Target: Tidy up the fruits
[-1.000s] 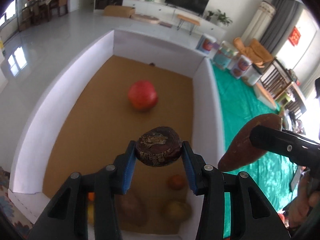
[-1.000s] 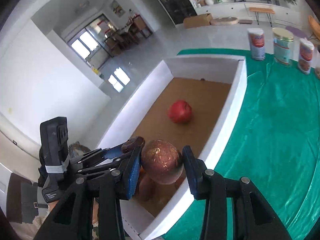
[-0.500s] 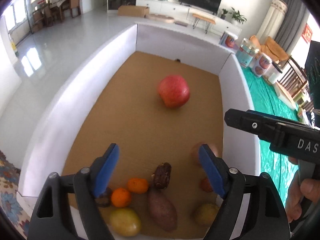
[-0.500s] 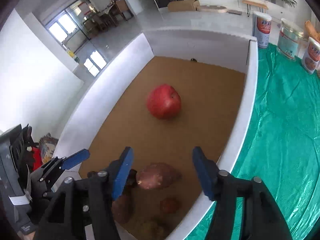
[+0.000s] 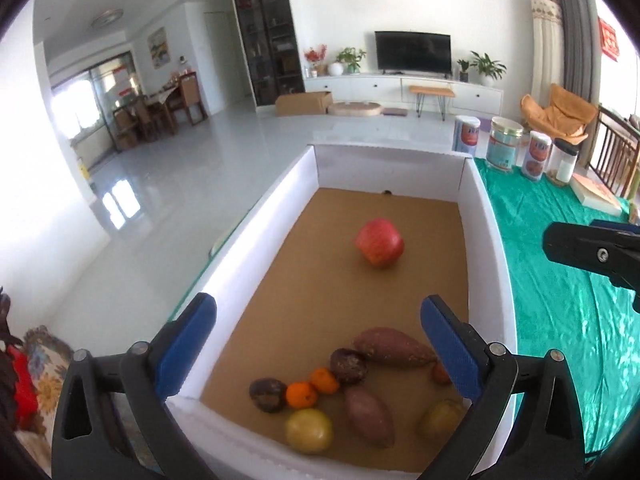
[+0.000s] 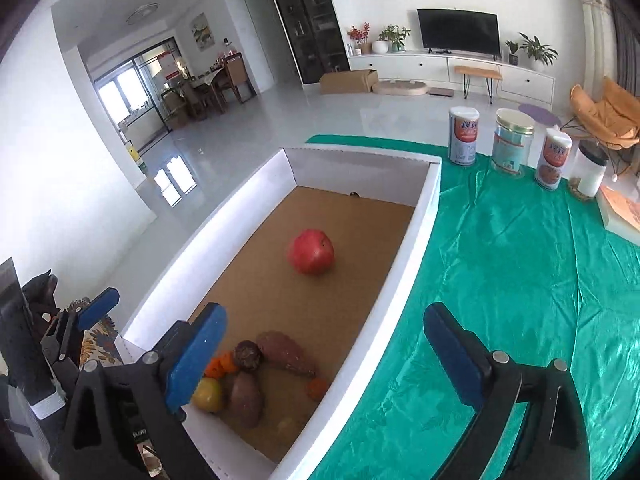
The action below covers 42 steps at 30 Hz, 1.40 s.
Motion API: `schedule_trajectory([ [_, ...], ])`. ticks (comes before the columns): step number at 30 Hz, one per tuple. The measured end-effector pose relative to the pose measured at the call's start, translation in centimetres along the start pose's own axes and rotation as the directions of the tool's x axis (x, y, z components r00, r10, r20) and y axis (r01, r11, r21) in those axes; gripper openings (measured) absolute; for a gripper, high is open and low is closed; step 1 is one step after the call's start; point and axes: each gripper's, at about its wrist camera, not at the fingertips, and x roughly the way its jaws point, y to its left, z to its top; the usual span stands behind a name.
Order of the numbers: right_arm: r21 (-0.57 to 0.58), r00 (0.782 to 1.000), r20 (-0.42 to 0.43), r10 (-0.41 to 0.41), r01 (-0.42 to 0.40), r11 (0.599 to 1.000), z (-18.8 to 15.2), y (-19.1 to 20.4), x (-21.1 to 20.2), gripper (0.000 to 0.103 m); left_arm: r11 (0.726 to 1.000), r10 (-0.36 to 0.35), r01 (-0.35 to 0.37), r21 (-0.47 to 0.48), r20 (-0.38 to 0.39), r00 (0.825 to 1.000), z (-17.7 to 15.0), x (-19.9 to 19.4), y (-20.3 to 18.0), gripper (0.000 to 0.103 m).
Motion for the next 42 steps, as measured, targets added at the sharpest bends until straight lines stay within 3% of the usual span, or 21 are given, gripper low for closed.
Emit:
schedule_trajectory([
  [4,-0.036,0.996,-0.081,-0.041,0.038,0.999,-3.2,0.9,0.3,0.100,0.999,0.001,0.006,0.052,-0.144,0.990,-2.3,0.2,0.3,0.101],
  [8,-0.032,0.989,-0.143,-0.038,0.034,0.999,-5.5,1.5,0.7,0.100,0.997,0.027,-0.014,0.071,-0.184,0.983,-4.2,-0.3,0.5,0.101],
  [13,-0.052,0.986,-0.153,-0.066,0.059,0.997,-5.9,3.3,-0.5,0.100,0.999,0.029,-0.021,0.048,-0.171,0.985,-4.3,-0.9,1.4,0.102],
  [18,-0.101,0.984,-0.131,-0.119,0.106,0.989,-5.4,4.8,-1.4,0.100,0.998,-0.054,0.049,-0.033,-0.196,0.979,-3.9,-0.9,3.0,0.102],
  [42,-0.167,0.966,-0.185,-0.180,0.149,0.975,-6.3,7.4,1.0,0.100,0.996,-0.064,0.049,-0.068,-0.250,0.966,-3.8,0.4,5.7,0.102],
])
